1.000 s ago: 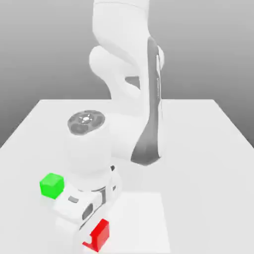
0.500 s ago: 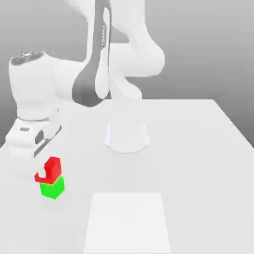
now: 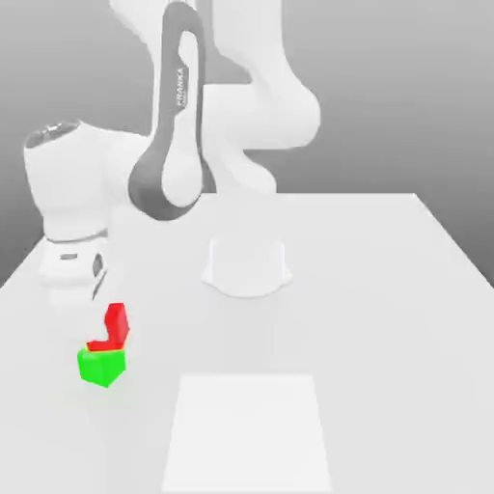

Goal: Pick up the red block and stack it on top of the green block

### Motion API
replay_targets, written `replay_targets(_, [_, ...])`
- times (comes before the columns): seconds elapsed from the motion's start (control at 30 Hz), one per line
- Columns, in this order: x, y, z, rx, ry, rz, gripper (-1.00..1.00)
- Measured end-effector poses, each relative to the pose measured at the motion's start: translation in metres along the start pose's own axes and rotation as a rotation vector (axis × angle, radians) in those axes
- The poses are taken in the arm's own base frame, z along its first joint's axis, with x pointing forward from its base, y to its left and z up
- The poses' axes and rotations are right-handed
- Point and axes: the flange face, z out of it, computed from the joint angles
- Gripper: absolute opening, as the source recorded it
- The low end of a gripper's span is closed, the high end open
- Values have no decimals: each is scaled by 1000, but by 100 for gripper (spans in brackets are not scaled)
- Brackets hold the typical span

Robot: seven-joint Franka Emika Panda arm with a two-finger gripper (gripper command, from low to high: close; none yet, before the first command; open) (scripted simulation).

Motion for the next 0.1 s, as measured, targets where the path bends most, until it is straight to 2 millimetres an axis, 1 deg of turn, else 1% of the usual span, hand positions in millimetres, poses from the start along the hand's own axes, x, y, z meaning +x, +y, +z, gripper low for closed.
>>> replay_targets(0.1, [-5, 1, 8, -15, -15, 8, -100])
